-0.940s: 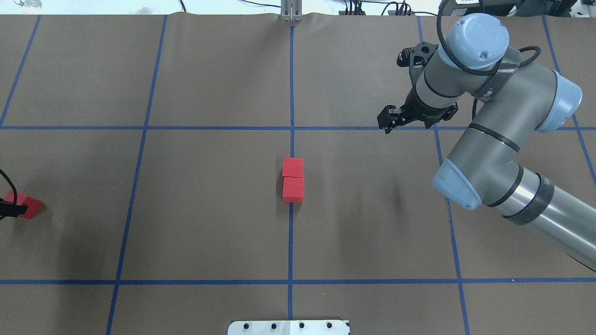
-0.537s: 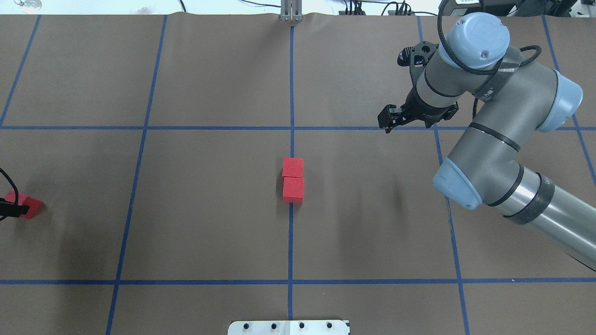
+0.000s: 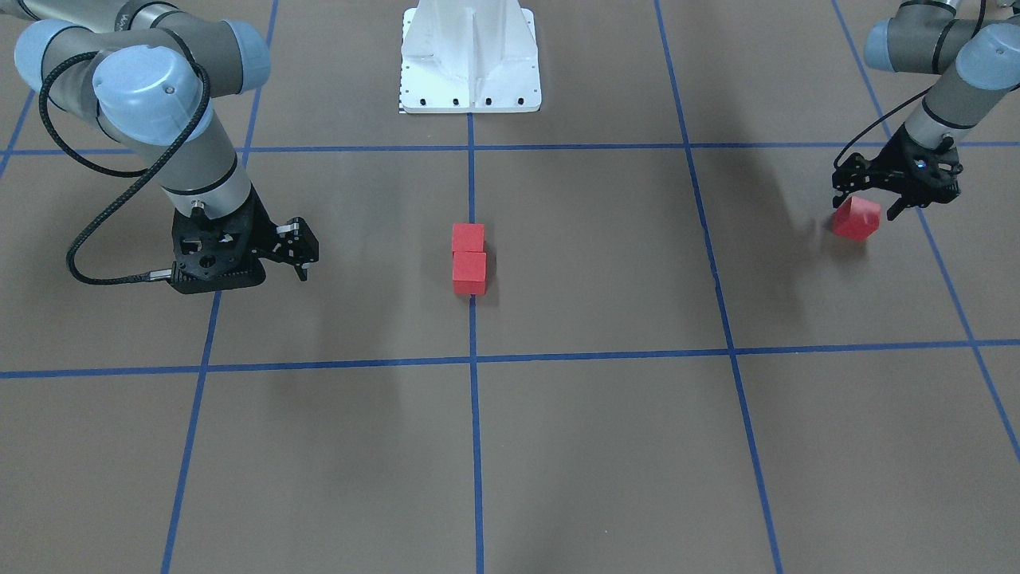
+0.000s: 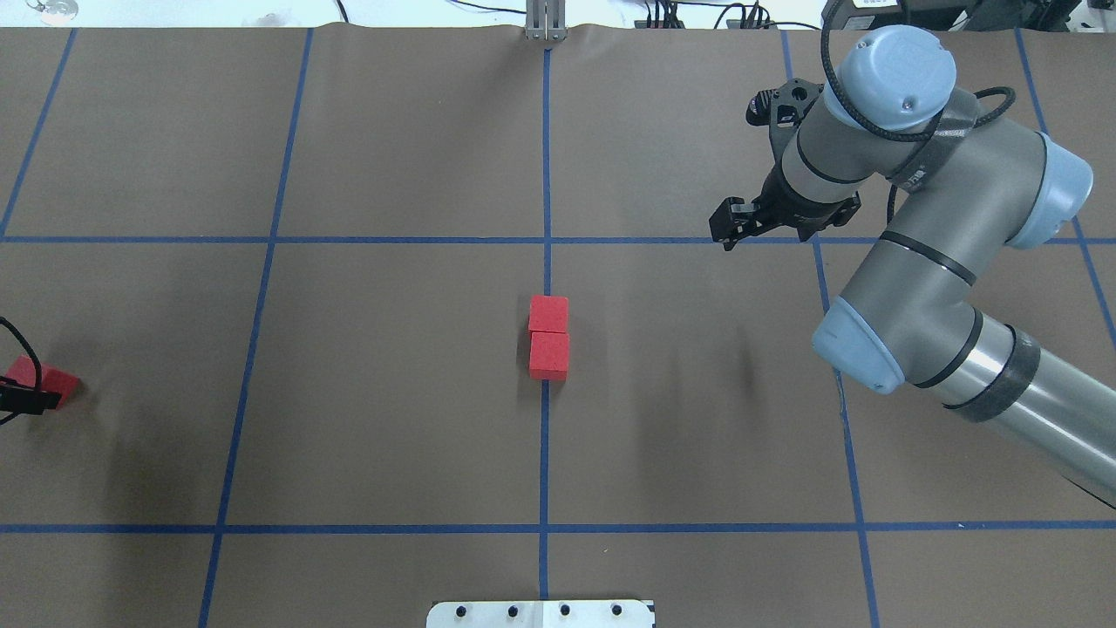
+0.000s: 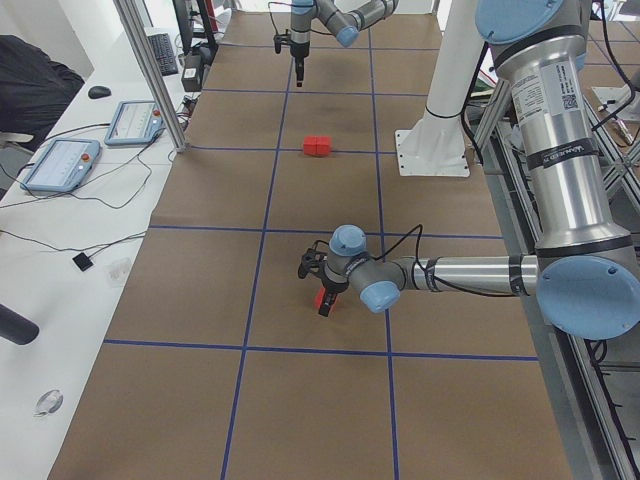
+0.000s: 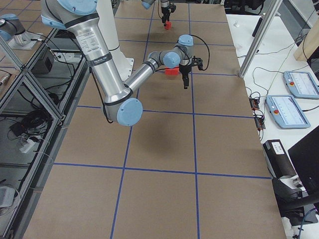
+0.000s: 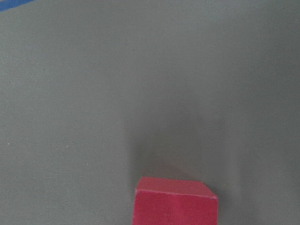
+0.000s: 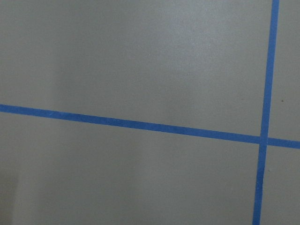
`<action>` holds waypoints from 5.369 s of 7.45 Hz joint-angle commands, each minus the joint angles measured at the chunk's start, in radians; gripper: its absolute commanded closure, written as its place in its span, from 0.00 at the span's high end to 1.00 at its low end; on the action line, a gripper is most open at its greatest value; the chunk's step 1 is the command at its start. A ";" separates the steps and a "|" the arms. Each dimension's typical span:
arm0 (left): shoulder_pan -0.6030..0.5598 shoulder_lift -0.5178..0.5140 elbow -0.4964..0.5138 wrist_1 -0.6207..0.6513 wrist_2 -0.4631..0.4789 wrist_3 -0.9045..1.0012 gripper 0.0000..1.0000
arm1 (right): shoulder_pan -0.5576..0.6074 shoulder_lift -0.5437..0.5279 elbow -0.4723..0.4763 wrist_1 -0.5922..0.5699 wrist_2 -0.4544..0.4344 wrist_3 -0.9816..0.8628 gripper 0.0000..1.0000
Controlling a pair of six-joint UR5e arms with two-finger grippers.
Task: Form red blocks into L shape at center
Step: 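Reach the left gripper to the red cube at the table edge and grasp it, then carry the red cube with the left gripper toward the two-cube pair, then lower the cube beside the pair with the left gripper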
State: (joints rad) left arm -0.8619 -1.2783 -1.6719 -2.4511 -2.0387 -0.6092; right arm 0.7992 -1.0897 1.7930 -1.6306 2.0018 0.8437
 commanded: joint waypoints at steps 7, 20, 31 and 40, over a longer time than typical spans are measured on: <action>0.011 -0.039 -0.008 -0.014 -0.050 -0.095 0.00 | 0.002 -0.001 0.005 0.000 0.002 0.000 0.99; 0.174 -0.941 0.078 0.894 0.104 -1.685 0.00 | 0.245 -0.194 0.005 0.000 0.153 -0.375 0.99; 0.298 -1.213 0.356 0.923 0.104 -2.022 0.00 | 0.290 -0.239 0.029 0.003 0.206 -0.456 0.99; 0.305 -1.225 0.359 0.909 0.103 -2.020 0.00 | 0.288 -0.249 0.046 0.003 0.227 -0.456 0.99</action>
State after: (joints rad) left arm -0.5578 -2.4976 -1.3118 -1.5413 -1.9351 -2.6274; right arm 1.0877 -1.3400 1.8402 -1.6276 2.2300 0.3892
